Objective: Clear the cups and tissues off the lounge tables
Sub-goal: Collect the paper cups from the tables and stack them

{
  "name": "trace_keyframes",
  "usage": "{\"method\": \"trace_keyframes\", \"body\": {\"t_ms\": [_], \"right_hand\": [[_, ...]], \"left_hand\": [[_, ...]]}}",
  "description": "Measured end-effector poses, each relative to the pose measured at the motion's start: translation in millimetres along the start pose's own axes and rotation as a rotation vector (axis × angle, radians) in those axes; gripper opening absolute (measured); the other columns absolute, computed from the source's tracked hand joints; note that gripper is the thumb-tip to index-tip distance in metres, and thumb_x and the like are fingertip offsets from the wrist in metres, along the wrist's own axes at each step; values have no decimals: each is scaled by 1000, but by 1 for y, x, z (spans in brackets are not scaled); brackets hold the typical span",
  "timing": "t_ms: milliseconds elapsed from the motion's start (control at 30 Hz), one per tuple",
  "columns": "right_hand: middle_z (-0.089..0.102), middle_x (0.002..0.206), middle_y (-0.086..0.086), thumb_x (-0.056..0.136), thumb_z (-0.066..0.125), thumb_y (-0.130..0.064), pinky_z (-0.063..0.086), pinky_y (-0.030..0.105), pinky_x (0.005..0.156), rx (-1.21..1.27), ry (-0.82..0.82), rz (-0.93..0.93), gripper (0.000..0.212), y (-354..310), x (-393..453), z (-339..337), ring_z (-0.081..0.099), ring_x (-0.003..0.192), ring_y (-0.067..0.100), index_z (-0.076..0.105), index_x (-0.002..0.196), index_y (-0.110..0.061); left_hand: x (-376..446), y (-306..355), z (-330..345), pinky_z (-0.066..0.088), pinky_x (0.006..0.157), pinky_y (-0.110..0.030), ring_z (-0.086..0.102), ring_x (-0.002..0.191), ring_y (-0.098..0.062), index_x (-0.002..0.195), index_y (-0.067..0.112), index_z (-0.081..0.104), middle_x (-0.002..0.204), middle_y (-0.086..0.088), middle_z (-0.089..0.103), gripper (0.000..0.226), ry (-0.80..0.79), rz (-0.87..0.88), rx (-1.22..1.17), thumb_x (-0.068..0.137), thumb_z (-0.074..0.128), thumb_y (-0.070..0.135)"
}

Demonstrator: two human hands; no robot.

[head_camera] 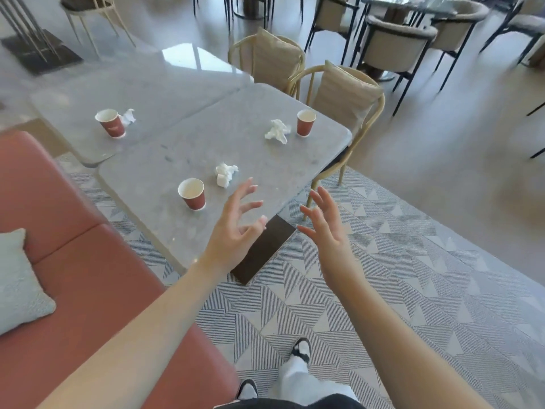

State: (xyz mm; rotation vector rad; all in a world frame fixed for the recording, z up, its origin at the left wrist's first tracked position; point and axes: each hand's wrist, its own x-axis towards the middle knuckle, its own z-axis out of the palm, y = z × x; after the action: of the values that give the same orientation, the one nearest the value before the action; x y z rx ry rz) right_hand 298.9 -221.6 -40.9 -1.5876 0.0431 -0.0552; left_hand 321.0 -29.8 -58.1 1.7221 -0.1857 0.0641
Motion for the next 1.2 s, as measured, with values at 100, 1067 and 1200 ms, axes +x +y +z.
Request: {"method": "trace_keyframes", "body": {"t_ms": [100, 1067, 1200], "right_hand": [[45, 146, -25, 87, 50, -66, 52, 32, 103, 24, -54, 8, 59, 9, 38, 0, 54, 128, 1, 38, 142, -50], [50, 141, -29, 92, 55, -50, 44, 48, 111, 36, -614, 79, 48, 23, 240, 98, 54, 127, -1, 41, 138, -51], [46, 144, -26, 89, 58, -46, 45, 42, 110, 17, -623, 80, 48, 36, 254, 133, 54, 124, -6, 40, 133, -55]], "left_hand": [[26, -7, 4, 61, 92, -53, 57, 132, -10, 149, 49, 35, 149, 18, 47, 67, 37, -22, 19, 87, 61, 45], [135, -38, -79, 53, 104, -52, 59, 128, -11, 150, 38, 39, 151, 6, 47, 67, 540, -210, 109, 86, 61, 44], [149, -56, -107, 50, 106, -58, 60, 127, -9, 150, 37, 39, 150, 5, 48, 65, 529, -209, 85, 89, 61, 41]]}}
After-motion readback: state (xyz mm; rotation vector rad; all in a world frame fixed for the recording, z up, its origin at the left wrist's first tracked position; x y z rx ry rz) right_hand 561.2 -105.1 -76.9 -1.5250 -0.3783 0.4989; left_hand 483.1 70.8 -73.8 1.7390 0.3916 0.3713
